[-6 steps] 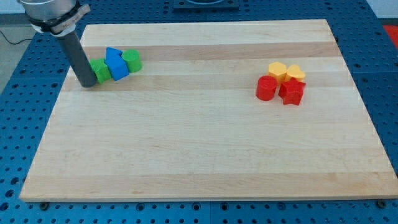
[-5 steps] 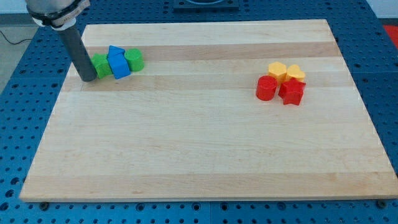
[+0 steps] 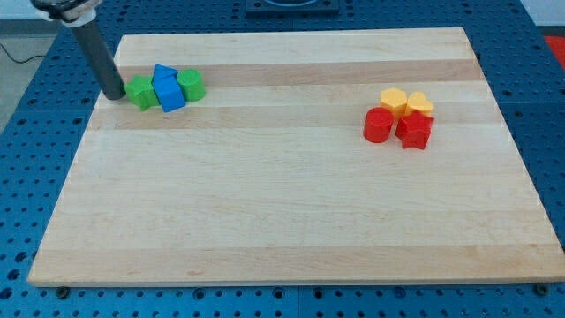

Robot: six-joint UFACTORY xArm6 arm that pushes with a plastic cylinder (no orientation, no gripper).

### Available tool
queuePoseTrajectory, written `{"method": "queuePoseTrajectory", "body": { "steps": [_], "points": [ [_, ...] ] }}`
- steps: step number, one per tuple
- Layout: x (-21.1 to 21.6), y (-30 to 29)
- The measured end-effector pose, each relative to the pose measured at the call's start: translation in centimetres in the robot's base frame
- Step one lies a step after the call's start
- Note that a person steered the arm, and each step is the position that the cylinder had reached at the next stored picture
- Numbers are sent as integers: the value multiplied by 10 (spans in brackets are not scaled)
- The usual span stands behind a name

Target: Place your arm left side of green star

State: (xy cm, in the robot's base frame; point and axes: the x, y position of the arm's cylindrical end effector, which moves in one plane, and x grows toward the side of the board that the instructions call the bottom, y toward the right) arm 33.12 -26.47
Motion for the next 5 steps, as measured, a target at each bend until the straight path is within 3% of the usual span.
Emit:
{"method": "queuePoseTrajectory", "body": {
  "steps": [1,2,3,5],
  "points": [
    [-9,12],
    [-8,-12],
    [8,-40],
    [49,-16]
  ]
}}
